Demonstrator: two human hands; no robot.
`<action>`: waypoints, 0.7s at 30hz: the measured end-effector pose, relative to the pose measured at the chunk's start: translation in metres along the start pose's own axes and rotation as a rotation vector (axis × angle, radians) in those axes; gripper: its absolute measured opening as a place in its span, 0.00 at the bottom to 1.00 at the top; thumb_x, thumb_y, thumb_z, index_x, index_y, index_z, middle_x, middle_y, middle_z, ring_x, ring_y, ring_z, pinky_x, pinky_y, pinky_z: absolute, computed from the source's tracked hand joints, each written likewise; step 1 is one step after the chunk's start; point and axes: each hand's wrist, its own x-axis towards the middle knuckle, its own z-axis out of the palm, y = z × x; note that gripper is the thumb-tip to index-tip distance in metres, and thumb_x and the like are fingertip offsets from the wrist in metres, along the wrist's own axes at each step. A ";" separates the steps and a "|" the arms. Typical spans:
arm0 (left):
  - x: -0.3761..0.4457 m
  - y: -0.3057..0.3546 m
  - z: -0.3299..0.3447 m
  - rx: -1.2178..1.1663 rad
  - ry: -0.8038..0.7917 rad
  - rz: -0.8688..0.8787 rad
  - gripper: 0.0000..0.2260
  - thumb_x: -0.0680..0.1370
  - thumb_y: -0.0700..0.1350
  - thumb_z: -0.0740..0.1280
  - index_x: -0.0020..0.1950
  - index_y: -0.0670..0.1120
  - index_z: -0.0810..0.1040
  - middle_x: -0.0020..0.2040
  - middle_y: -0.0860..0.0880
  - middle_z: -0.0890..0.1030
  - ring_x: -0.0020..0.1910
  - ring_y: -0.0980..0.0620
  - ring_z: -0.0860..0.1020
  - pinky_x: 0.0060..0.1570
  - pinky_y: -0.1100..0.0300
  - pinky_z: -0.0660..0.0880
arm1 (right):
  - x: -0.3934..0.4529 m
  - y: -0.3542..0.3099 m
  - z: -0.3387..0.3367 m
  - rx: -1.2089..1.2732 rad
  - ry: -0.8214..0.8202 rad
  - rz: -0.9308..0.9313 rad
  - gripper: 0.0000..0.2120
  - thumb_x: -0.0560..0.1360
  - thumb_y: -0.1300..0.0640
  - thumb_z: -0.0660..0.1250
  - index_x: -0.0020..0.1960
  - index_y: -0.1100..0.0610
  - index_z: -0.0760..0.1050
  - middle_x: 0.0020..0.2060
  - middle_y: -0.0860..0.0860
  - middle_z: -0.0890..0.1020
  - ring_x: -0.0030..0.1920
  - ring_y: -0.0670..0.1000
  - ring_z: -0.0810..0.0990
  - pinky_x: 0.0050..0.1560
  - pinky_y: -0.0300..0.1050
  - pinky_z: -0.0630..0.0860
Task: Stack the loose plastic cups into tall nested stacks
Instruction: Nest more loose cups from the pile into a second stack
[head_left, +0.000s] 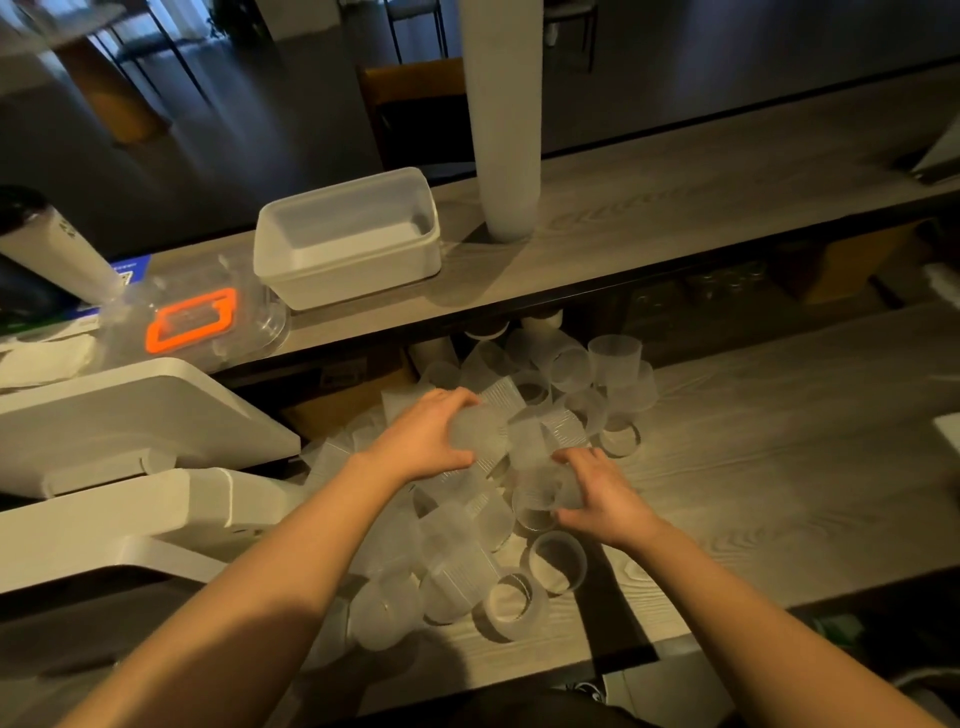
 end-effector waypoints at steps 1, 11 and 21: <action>-0.005 0.000 0.002 -0.075 0.034 -0.044 0.30 0.70 0.52 0.76 0.70 0.55 0.68 0.67 0.53 0.73 0.65 0.53 0.71 0.62 0.59 0.70 | -0.003 0.000 -0.001 0.062 0.017 0.031 0.37 0.68 0.48 0.77 0.73 0.48 0.64 0.66 0.45 0.71 0.67 0.47 0.70 0.67 0.46 0.72; -0.053 0.010 0.018 -0.742 0.219 -0.194 0.27 0.68 0.49 0.80 0.63 0.58 0.73 0.59 0.57 0.77 0.57 0.59 0.77 0.54 0.62 0.77 | -0.023 -0.025 -0.027 0.662 0.234 0.184 0.30 0.73 0.56 0.75 0.71 0.48 0.68 0.61 0.46 0.74 0.62 0.48 0.74 0.49 0.33 0.72; -0.077 0.022 0.027 -0.919 0.183 -0.103 0.29 0.69 0.46 0.80 0.65 0.59 0.73 0.61 0.59 0.78 0.56 0.62 0.79 0.54 0.63 0.79 | -0.033 -0.077 -0.042 0.861 0.227 0.076 0.27 0.74 0.52 0.71 0.71 0.43 0.68 0.60 0.44 0.71 0.59 0.46 0.74 0.59 0.43 0.76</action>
